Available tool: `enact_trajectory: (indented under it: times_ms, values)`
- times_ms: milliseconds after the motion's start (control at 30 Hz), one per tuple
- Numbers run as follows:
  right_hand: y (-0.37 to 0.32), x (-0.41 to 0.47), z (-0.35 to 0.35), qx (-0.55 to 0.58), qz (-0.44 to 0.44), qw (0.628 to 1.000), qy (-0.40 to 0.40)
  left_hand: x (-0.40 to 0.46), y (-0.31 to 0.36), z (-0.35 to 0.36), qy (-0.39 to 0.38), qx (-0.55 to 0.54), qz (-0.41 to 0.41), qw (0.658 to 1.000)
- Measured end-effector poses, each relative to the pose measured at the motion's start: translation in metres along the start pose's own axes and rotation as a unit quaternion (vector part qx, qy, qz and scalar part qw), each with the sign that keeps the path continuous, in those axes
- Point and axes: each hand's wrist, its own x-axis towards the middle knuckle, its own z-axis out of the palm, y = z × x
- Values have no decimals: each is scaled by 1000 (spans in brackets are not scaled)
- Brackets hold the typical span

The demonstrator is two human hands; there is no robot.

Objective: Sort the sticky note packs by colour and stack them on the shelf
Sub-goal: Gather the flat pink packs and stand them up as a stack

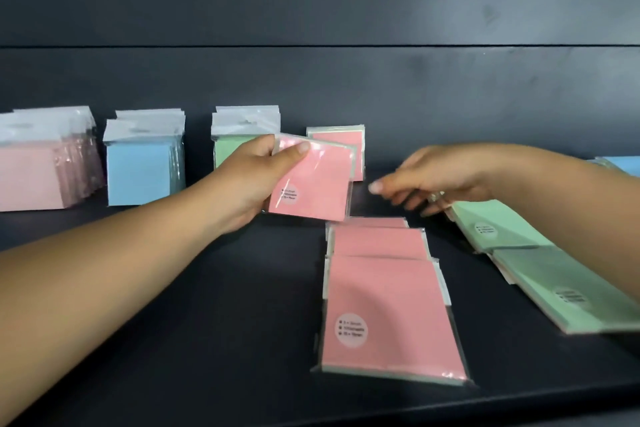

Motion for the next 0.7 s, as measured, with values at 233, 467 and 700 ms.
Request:
enact_trajectory:
  times_ms: [233, 467, 700]
  values:
    - [-3, 7, 15, -65, 68, 995, -46, -11, -13, -25, 35, 152, 127, 980]
    - [-4, 14, 9, -60, 87, 993, -57, -11, -19, -22, -9, 111, 104, 988]
    - [-6, 13, 0, 24, 72, 994, -78, -11, -21, -25, -18, 103, 91, 990]
